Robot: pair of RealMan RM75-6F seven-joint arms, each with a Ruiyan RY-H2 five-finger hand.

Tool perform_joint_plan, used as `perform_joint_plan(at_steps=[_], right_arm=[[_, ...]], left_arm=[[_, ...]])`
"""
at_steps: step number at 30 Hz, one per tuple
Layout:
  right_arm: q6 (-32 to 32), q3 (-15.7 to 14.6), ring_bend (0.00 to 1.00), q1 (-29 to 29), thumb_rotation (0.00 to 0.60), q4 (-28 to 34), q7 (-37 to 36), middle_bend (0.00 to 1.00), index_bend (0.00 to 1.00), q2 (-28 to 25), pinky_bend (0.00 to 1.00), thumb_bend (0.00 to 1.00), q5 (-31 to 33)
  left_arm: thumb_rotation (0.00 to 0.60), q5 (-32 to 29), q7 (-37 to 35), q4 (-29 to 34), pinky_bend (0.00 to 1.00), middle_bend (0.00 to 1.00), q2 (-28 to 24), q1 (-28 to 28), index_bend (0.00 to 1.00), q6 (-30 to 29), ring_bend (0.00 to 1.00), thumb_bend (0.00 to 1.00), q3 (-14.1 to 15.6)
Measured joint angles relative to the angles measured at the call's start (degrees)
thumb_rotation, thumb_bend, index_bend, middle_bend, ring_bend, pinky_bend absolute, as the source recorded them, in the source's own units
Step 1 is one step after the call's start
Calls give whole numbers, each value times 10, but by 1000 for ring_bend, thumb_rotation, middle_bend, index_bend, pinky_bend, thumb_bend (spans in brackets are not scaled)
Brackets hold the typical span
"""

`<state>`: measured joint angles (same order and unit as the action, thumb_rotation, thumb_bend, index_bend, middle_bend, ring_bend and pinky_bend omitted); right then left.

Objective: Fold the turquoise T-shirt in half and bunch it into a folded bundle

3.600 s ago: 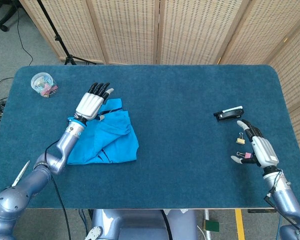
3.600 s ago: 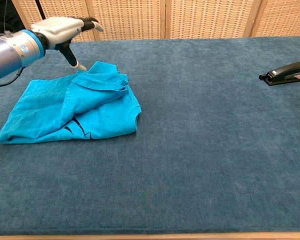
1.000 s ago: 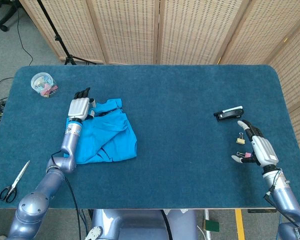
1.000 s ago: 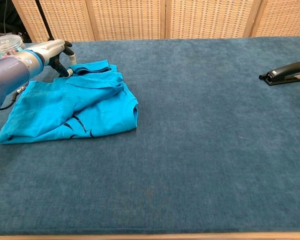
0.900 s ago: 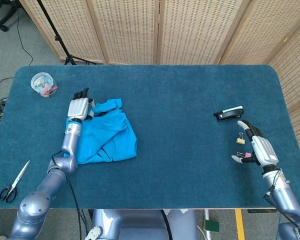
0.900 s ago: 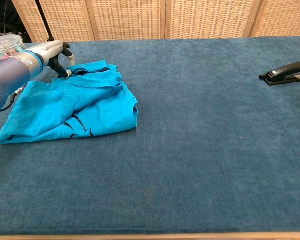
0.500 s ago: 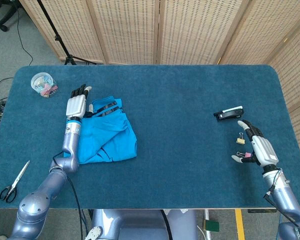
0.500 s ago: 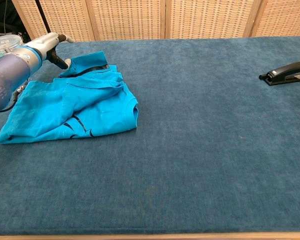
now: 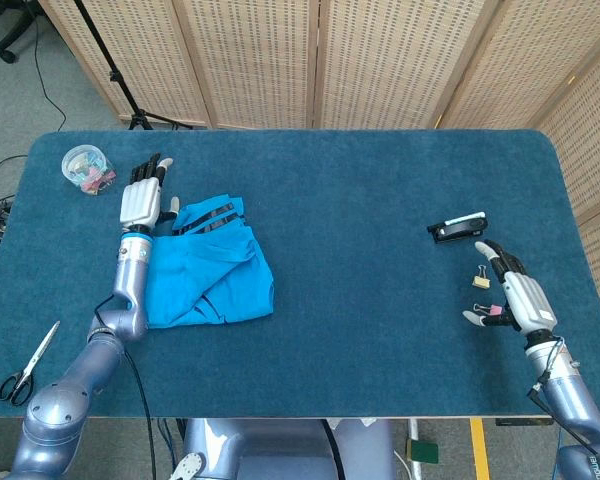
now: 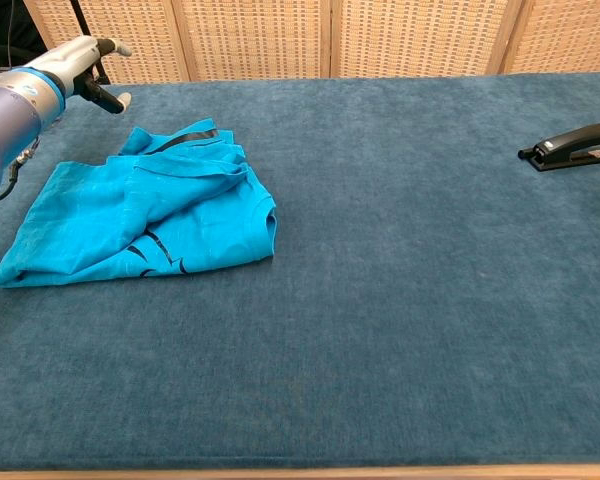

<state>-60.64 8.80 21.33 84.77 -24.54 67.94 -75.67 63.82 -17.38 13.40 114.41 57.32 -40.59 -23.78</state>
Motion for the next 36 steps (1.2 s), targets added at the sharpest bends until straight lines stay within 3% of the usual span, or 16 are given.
perform_joint_plan(at_steps=[4,10,20,27,32,36], right_arm=[[-1,0,0,0,600,1,-2,0,0,-1,0,0,-1],[-4,-1,0,-1,600,8,-4,0,0,-5,0,0,-6],[-18,-1,0,-7,600,23,-17,0,0,-15,0,0,-19],[-25,-2,0,-10,600,29,-31,0,0,-24,0,0,-27],[-27,-3,0,-11,600,30,-36,0,0,-26,0,0,-29],[-27,-2,0,-11,600,30,-40,0,0,-28,0,0,-30]], left_arm=[[600,35,-26,32,0,0,-24,-12,0,-11,0,427,30],[600,102,-60,130,0,0,-89,-43,0,-46,0,423,88],[600,151,-30,398,0,0,-224,-89,44,-71,0,434,147],[600,115,101,557,0,0,-295,-113,123,-64,0,459,163],[600,58,168,588,0,0,-308,-128,164,-66,0,465,161],[600,22,184,576,0,0,-299,-133,188,-61,0,465,155]])
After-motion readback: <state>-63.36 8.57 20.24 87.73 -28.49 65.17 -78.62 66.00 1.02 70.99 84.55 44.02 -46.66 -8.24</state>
